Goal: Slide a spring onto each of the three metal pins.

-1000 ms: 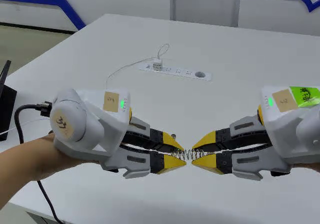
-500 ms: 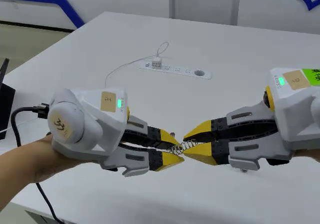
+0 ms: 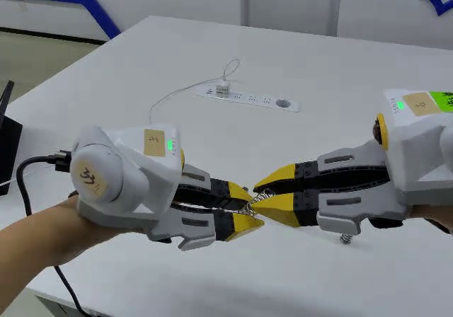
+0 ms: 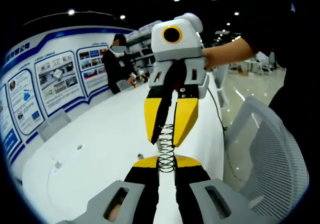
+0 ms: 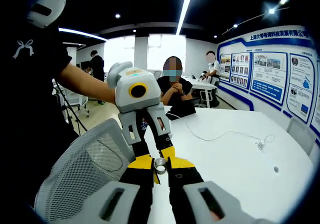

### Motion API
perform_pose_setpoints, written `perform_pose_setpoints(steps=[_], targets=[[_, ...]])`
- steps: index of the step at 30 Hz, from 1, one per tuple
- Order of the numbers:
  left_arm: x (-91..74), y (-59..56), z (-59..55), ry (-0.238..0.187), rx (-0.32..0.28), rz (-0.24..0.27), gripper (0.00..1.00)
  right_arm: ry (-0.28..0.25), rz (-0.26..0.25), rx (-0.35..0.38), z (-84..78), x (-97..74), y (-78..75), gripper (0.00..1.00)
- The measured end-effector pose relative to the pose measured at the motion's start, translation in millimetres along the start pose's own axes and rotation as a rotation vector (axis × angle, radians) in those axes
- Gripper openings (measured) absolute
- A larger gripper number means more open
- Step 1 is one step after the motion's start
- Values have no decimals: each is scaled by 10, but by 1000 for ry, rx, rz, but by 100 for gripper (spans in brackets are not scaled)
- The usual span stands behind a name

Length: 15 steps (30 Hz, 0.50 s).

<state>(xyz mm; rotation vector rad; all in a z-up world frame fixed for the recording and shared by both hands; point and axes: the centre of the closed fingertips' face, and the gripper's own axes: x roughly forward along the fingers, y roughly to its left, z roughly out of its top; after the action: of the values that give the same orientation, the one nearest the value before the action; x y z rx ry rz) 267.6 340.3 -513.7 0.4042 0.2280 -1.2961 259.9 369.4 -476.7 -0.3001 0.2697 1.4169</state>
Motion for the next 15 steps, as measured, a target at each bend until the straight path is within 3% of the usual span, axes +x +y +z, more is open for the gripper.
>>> perform_pose_setpoints(steps=[3, 15], targets=[[15, -22, 26, -11, -6, -5, 10, -27, 5, 24, 45, 9, 7, 11], [4, 17, -34, -9, -41, 24, 11, 0, -17, 25, 37, 93, -19, 10]])
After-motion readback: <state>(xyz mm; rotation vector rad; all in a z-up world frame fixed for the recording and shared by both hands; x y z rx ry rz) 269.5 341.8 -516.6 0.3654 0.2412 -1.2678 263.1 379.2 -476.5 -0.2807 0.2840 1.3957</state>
